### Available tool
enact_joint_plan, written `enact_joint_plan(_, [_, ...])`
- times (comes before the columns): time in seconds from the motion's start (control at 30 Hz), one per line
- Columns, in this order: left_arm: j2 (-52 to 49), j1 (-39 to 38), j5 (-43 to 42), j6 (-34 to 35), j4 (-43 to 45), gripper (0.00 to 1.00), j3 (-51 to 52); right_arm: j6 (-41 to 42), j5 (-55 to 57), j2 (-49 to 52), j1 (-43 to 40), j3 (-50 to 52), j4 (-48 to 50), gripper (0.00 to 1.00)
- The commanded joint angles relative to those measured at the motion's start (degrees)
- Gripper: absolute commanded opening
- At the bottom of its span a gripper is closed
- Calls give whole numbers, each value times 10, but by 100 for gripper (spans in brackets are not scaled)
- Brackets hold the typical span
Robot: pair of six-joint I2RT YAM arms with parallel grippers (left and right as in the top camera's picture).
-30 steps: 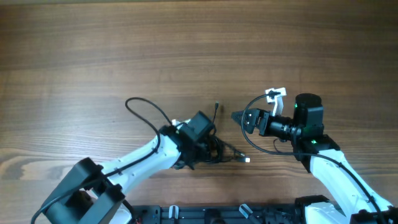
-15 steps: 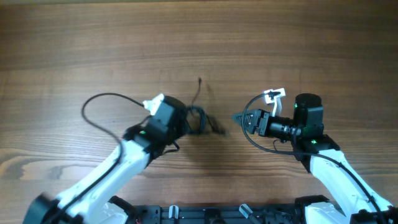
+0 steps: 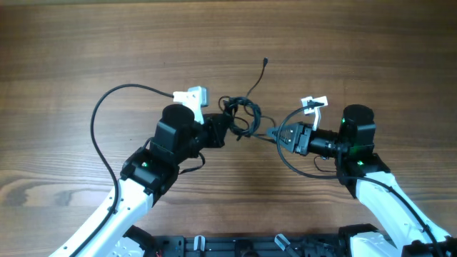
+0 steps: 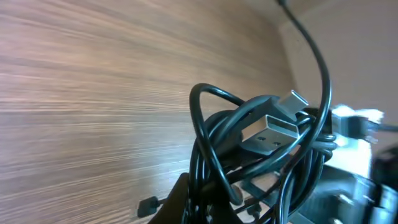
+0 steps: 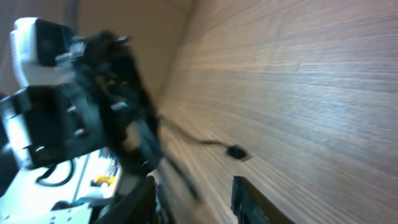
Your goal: Untangle cables
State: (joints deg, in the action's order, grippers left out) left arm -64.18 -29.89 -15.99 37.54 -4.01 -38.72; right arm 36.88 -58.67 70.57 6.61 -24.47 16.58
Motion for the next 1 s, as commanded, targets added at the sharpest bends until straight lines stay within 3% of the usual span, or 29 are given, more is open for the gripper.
enact_joint_plan(0.0, [3, 0, -94, -10, 19, 4, -3, 55, 111, 4, 0, 1, -1, 38])
enact_joint_plan(0.1, [3, 0, -129, 8, 38, 4, -3, 78, 198, 4, 0, 1, -34, 38])
enact_joint_plan(0.2, [4, 4, -138, 8, 59, 4, -3, 160, 383, 4, 0, 1, -183, 38])
enact_joint_plan(0.3, [4, 21, -137, 8, 64, 4, -3, 161, 396, 4, -9, 1, -209, 40])
enact_joint_plan(0.37, [4, 36, -137, 8, 61, 4, -3, 147, 365, 3, -11, 1, -189, 48])
enact_joint_plan(0.4, [4, 42, -132, 8, 54, 4, -3, 101, 309, 3, -11, 1, -157, 56])
enact_joint_plan(0.43, [4, 45, -112, 9, 35, 4, -3, 19, 222, 3, -11, 1, -102, 81])
enact_joint_plan(0.47, [4, 45, -91, 23, 16, 4, -3, -28, 161, 2, -12, 1, -65, 100])
enact_joint_plan(0.53, [3, 45, -49, 56, -11, 4, -3, -39, 122, 3, -12, 1, -42, 100])
enact_joint_plan(0.67, [3, 45, -40, 67, -16, 4, -3, -70, 59, 3, -12, 1, -9, 100])
enact_joint_plan(0.97, [-28, 47, 26, 190, -55, 4, -3, -86, 41, 3, -10, 1, -5, 100])
